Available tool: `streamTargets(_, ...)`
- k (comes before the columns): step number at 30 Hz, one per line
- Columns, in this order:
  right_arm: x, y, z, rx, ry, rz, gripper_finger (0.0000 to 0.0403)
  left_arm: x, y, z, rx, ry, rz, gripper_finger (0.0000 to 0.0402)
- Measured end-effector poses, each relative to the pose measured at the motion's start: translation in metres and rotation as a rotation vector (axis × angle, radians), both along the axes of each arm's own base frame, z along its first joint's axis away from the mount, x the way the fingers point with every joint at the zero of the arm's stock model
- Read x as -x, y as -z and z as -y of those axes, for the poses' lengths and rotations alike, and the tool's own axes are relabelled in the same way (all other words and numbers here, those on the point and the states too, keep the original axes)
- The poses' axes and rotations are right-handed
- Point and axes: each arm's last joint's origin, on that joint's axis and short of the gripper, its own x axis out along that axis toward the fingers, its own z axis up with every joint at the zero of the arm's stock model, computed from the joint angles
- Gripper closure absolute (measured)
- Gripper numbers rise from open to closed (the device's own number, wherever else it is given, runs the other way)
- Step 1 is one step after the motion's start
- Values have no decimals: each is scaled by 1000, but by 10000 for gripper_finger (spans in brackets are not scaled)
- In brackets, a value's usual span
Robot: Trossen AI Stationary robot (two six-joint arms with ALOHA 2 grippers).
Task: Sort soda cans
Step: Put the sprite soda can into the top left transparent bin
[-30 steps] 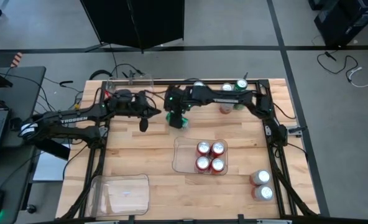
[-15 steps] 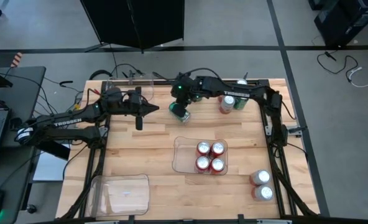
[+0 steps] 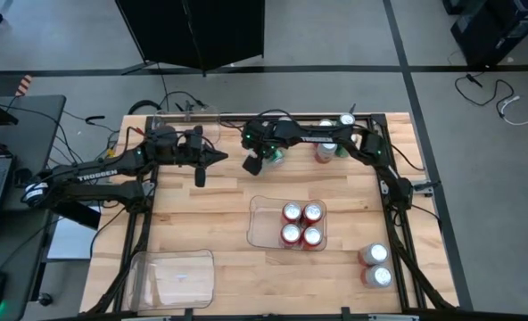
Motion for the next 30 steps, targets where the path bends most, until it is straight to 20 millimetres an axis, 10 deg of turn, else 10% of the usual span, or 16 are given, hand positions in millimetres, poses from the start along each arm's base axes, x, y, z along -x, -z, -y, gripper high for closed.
streamTargets(11,-1,-33,-26,82,-24,42,69,0,0,0,-24,1,-3,401)
streamTargets(30,20,-19,11,223,225,-88,96,1,3,-1,-15,-22,-33,401)
